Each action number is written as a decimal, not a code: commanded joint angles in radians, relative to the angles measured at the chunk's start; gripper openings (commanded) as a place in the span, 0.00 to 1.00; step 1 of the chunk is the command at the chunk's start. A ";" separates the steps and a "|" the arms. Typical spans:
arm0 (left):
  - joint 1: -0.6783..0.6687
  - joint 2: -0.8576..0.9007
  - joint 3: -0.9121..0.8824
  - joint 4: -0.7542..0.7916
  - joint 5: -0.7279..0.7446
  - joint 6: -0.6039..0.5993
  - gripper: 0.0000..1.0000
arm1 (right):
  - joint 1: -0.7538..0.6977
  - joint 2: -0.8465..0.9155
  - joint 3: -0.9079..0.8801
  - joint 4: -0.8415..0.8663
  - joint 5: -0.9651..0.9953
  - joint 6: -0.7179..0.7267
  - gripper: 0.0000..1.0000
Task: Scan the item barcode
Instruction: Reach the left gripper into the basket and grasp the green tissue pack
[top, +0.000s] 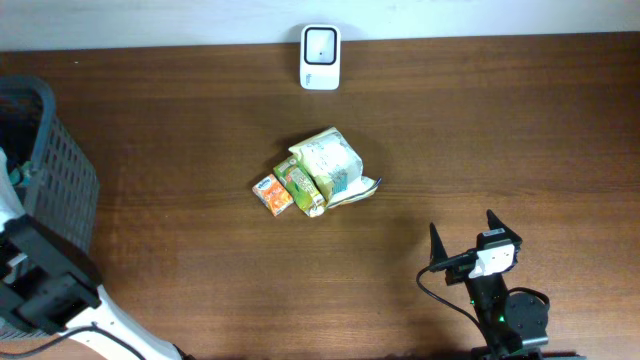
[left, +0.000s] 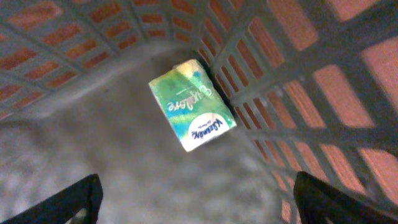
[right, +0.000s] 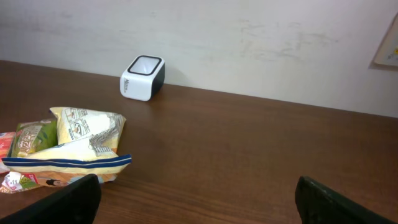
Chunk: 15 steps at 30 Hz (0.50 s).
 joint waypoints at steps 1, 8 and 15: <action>0.008 0.079 -0.005 0.052 -0.008 0.080 0.84 | 0.004 -0.007 -0.008 -0.001 0.008 0.005 0.99; 0.008 0.181 -0.006 0.166 -0.008 0.168 0.74 | 0.004 -0.007 -0.008 -0.001 0.008 0.005 0.99; 0.008 0.259 -0.020 0.154 -0.008 0.172 0.25 | 0.004 -0.007 -0.008 0.000 0.008 0.005 0.99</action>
